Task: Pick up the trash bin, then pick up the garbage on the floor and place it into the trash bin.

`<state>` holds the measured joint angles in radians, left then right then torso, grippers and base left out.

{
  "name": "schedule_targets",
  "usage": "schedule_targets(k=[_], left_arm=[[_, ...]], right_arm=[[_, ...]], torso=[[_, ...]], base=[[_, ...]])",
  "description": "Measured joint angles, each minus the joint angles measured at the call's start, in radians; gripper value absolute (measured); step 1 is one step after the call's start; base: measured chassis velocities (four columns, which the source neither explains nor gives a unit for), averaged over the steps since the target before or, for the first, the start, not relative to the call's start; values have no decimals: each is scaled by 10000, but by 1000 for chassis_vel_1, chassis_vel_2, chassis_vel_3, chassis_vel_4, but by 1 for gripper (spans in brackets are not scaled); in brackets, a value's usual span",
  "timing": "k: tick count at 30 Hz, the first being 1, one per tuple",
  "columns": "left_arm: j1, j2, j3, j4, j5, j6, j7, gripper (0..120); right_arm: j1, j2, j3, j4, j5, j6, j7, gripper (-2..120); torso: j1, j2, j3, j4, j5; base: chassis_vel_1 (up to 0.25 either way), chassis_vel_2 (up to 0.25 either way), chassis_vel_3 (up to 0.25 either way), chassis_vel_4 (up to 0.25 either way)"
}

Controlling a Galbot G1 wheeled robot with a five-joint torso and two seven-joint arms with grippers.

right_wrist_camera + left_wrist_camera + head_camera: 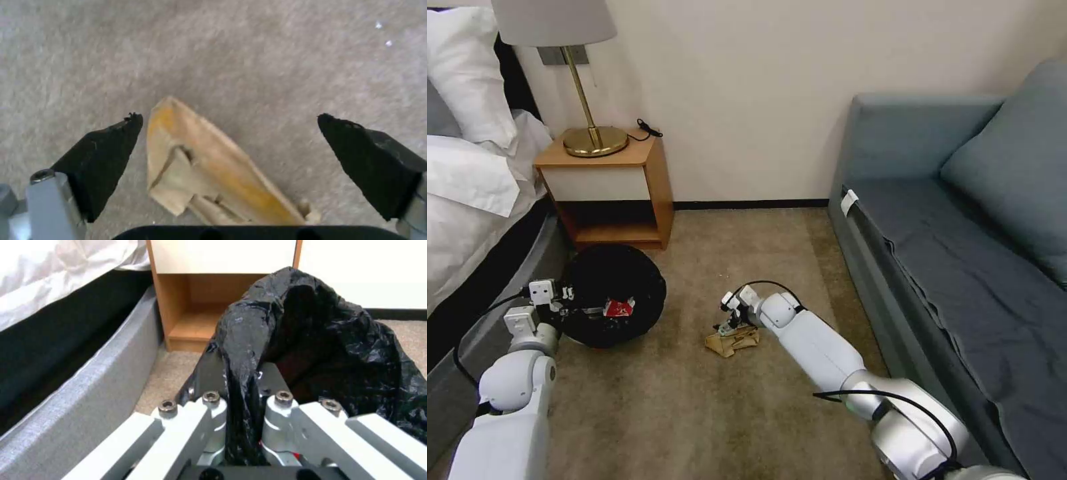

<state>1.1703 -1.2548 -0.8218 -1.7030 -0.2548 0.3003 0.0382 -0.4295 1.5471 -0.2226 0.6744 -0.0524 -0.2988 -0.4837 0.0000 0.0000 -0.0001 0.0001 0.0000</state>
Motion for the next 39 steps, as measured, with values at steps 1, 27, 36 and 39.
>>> schedule_targets(k=[1, 27, 36, 39], left_arm=[[1, -6, 1, 0, -2, -5, 0, 5], [26, -193, 111, -109, -30, -106, -1, 5], [41, -202, 120, -122, -70, -119, -4, 5], [92, -212, 120, -123, -100, -139, -8, 5]], right_arm=[[-40, 9, 22, -37, -66, 22, -14, 100], [-562, 285, 672, -994, -1493, 814, -288, 88], [-627, 320, 800, -1075, -1693, 858, -360, 57], [-628, 384, 835, -1168, -1721, 871, -360, 45]], torso=[[0, 0, 0, 0, 0], [0, 0, 0, -1, 0], [0, 0, 0, -2, 0], [0, 0, 1, -1, 0]], base=[[0, 0, 0, 0], [0, 0, 0, 0], [0, 0, 0, 0], [0, 0, 0, 0]])
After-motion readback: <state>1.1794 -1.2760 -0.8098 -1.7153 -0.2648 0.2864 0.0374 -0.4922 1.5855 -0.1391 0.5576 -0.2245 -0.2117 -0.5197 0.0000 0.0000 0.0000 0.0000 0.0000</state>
